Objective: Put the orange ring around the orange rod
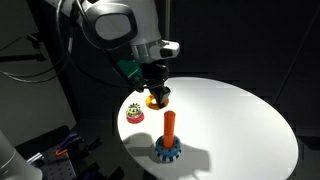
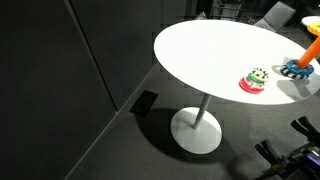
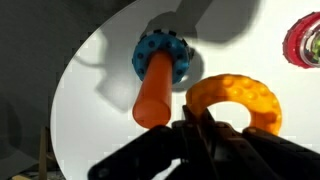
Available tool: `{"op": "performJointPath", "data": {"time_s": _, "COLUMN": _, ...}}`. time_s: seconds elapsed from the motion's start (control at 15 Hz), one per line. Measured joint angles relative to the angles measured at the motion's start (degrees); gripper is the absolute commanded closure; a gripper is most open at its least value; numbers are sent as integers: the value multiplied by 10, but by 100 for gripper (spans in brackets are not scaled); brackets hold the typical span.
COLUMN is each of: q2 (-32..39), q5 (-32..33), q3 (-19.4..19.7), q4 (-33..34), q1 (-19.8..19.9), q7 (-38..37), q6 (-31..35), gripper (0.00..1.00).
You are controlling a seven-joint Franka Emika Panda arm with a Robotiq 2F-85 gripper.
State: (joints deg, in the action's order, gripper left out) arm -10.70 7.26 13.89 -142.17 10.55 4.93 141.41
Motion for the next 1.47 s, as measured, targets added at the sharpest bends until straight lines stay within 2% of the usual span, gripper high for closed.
{"op": "performJointPath", "data": {"time_s": 0.6, "q2": -17, "q5": 3, "q3": 1, "q4": 16, "q1": 32, "q7": 0, "q6": -5, "gripper": 95}}
{"op": "performJointPath", "data": {"time_s": 1.47, "q2": 10, "q5": 27, "q3": 11, "q4": 17, "q1": 55, "q7": 0, "q6": -5, "gripper": 95}}
